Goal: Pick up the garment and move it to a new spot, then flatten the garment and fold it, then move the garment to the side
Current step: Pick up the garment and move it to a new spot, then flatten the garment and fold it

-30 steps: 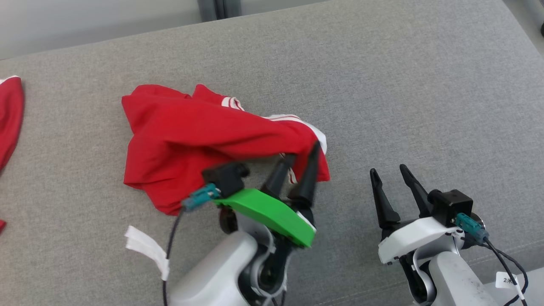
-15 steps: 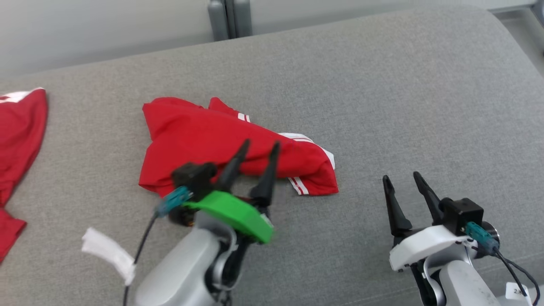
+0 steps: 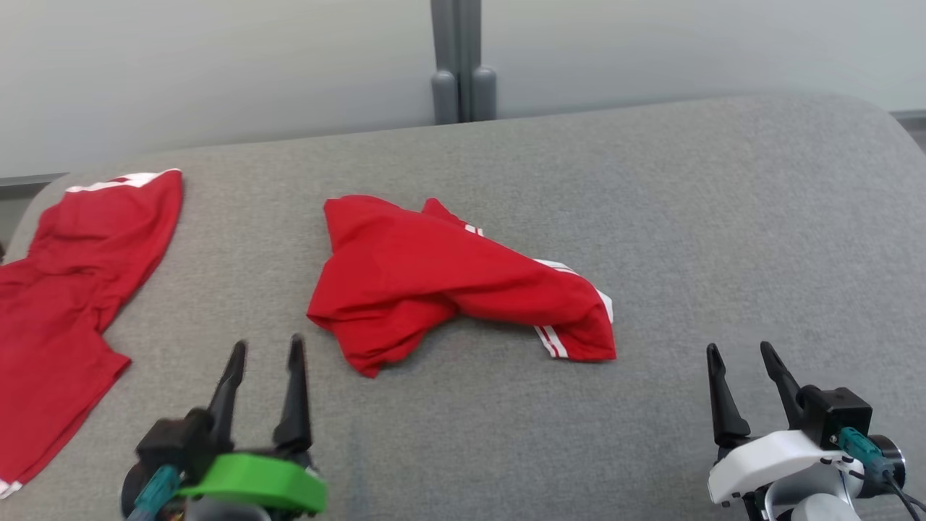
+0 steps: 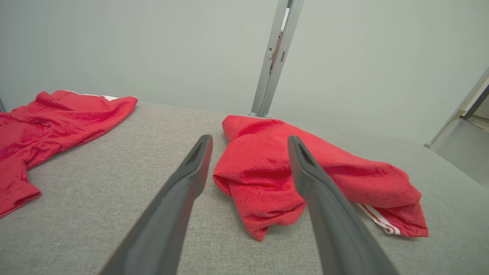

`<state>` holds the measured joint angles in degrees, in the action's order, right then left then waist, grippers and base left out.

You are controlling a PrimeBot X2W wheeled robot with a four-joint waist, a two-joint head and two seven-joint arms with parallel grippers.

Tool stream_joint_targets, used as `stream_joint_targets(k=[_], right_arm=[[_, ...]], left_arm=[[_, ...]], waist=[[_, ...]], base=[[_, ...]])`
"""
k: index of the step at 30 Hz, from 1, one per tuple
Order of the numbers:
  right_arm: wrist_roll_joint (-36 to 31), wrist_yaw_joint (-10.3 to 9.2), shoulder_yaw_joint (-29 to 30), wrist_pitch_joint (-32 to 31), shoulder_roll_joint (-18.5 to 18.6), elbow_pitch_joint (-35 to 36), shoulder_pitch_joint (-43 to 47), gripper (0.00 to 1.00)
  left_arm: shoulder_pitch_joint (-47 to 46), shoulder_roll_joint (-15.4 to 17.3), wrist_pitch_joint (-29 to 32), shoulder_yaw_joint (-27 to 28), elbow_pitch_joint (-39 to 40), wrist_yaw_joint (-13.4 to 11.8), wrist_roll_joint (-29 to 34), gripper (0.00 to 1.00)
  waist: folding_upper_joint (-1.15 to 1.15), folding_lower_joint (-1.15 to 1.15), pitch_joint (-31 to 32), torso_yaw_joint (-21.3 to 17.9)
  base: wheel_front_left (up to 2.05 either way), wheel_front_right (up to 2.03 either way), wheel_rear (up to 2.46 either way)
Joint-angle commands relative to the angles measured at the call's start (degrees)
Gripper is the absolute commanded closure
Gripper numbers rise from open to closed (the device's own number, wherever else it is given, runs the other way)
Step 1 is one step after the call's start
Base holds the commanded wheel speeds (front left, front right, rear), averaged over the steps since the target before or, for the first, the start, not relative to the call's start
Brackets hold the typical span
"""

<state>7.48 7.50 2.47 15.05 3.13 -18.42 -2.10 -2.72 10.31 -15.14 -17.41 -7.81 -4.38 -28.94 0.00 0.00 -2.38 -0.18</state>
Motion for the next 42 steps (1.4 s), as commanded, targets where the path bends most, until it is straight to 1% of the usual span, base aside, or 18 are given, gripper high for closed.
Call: stream_joint_targets(k=[1, 5, 8, 12, 15, 20, 25, 42], right_arm=[[-0.2, -0.02, 0.1, 0.2, 0.3, 0.3, 0.9, 0.0], [-0.7, -0.02, 0.1, 0.2, 0.3, 0.5, 2.4, 0.0], [-0.7, -0.02, 0.1, 0.2, 0.2, 0.7, 3.1, 0.0], [-0.8, -0.02, 0.2, 0.2, 0.2, 0.5, 4.1, 0.0], [-0.8, -0.02, 0.0, 0.2, 0.1, -0.2, 4.1, 0.0], [-0.5, -0.02, -0.3, 0.2, 0.0, -0.7, 3.7, 0.0], [-0.4, -0.02, -0.4, 0.2, 0.0, -1.0, 3.4, 0.0], [-0.2, -0.02, -1.4, 0.2, -0.1, -1.2, 2.4, 0.0]], left_arm=[[2.7, -0.5, 0.0, 2.4, 0.2, 0.8, 1.4, 0.0], [7.1, -1.7, 0.0, 9.4, 0.8, 4.2, 7.2, 0.0], [9.2, -2.4, 0.0, 13.3, 1.1, 7.0, 11.1, 0.0], [11.4, -3.6, 0.0, 16.6, -0.2, 9.9, 14.6, 0.0], [12.3, -4.9, 0.0, 18.6, -1.8, 11.3, 15.9, 0.0], [12.4, -5.7, 0.0, 19.5, -3.1, 11.8, 16.6, 0.0], [11.6, -6.2, 0.0, 18.7, -4.0, 11.9, 16.4, 0.0], [9.5, -5.4, 0.0, 17.2, -5.1, 11.9, 14.8, 0.0]], waist=[[0.0, 0.0, 2.2, 2.5], [0.0, 0.0, 3.0, 3.6], [0.0, 0.0, 3.4, 3.9], [0.0, 0.0, 4.0, 3.9], [0.0, 0.0, 4.3, 3.6], [0.0, 0.0, 4.3, 3.3], [0.0, 0.0, 4.1, 3.3], [0.0, 0.0, 3.3, 2.2]], base=[[0.0, 0.0, 0.0], [0.0, 0.0, 0.0], [0.0, 0.0, 0.0], [0.0, 0.0, 0.0], [0.0, 0.0, 0.0], [0.0, 0.0, 0.0], [0.0, 0.0, 0.0], [0.0, 0.0, 0.0]])
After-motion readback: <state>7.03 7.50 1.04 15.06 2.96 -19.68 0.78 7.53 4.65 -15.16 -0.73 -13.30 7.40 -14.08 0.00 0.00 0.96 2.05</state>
